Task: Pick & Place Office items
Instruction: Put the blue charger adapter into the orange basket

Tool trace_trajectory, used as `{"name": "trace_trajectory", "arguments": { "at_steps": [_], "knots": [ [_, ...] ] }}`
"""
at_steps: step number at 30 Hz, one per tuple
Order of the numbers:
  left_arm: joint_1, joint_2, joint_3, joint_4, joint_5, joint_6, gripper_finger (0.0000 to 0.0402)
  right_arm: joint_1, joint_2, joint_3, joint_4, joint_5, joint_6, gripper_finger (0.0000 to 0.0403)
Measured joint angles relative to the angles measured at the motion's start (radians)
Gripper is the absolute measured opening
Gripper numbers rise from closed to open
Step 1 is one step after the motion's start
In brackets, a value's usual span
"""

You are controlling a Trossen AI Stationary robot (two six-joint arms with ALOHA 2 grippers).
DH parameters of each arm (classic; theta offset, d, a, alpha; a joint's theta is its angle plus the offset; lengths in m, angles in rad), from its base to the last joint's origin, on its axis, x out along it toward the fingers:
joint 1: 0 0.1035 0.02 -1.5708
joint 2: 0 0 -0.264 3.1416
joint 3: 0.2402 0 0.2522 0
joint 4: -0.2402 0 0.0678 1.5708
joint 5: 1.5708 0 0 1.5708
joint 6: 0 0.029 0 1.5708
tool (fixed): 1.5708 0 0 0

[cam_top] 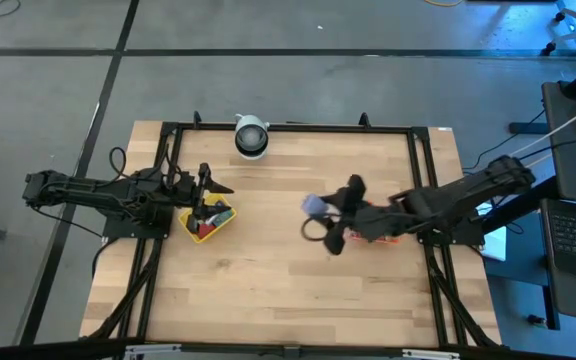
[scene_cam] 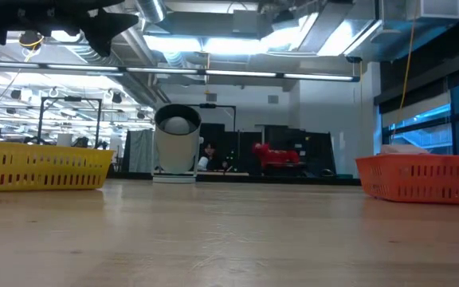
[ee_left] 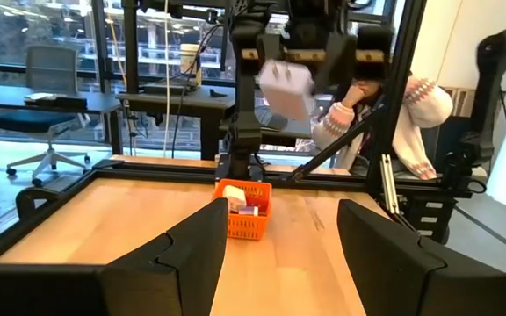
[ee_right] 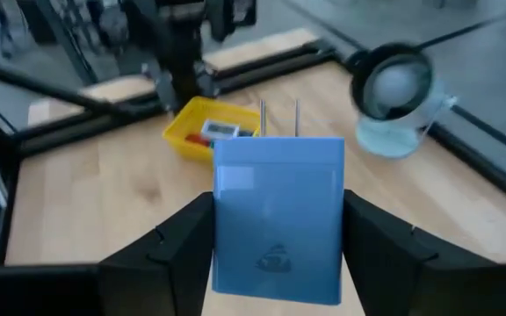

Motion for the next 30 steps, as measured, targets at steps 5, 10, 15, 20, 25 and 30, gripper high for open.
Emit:
{"name": "trace_trajectory", "arguments": {
  "at_steps": [5, 10, 15, 20, 25, 30],
  "knots": [
    [0.0, 0.0, 0.0, 0.001, 0.0, 0.002, 0.0212, 0.029, -0.153, -0.09, 0.017, 0.069, 0.016, 0.0211],
    [0.0, 0.0, 0.0, 0.013, -0.001, 0.026, 0.0212, 0.062, -0.299, -0.184, 0.023, 0.11, 0.043, 0.0211],
    [0.0, 0.0, 0.0, 0.044, -0.002, 0.059, 0.0212, 0.108, -0.426, -0.251, 0.009, 0.196, 0.05, 0.0211],
    [0.0, 0.0, 0.0, 0.048, -0.004, 0.089, 0.0212, 0.149, -0.541, -0.258, -0.141, 0.284, 0.113, 0.021],
    [0.0, 0.0, 0.0, 0.047, -0.033, 0.094, 0.0212, 0.156, -0.621, -0.258, -0.356, 0.244, 0.348, 0.021],
    [0.0, 0.0, 0.0, 0.046, -0.073, 0.098, 0.0212, 0.14, -0.635, -0.258, -0.567, 0.166, 0.563, 0.021]
  ]
}}
